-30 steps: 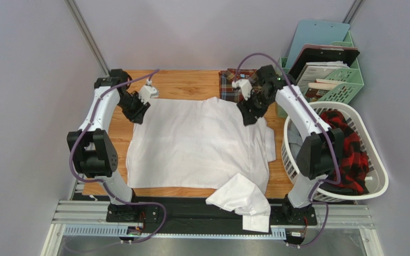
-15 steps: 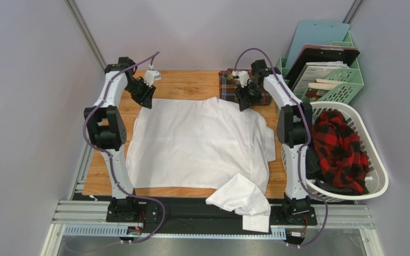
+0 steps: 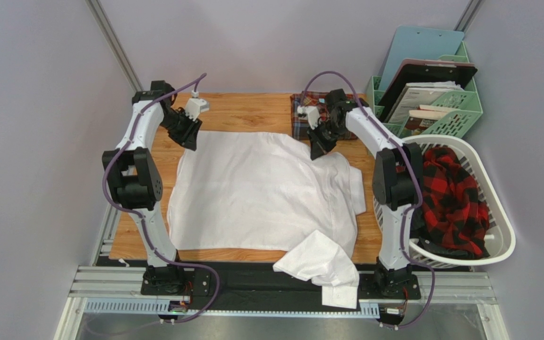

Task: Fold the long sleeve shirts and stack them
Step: Flatten the shirt out

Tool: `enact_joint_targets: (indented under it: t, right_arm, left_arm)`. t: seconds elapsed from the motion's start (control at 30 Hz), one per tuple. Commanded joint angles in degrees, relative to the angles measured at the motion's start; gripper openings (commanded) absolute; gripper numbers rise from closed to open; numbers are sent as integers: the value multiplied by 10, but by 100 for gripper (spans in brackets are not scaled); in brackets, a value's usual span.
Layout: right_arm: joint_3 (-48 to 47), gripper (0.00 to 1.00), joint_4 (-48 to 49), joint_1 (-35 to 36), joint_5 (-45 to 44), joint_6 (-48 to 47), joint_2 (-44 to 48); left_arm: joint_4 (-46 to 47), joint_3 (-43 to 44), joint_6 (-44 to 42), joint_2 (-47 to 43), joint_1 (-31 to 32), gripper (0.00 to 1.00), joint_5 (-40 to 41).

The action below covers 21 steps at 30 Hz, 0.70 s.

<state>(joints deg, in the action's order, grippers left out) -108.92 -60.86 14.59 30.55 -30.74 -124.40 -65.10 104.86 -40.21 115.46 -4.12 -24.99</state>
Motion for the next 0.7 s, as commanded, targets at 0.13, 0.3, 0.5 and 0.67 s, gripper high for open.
enact_joint_targets:
  t: [0.13,0.3,0.5,0.67]
  right_arm:
    - [328,10,43,233,-82,-47,245]
    - [340,47,3,245,-33,-22,265]
    - [184,56,25,125,61,71,236]
    - [117,60,46,52,60,224,125]
  left_arm:
    - [24,-86,16,-108,-7,43,-1]
    - [34,-138,12,-136,-12,43,-2]
    - [41,-105,38,-95,-13,43,-38]
    - [35,-35,67,-46,-13,43,-55]
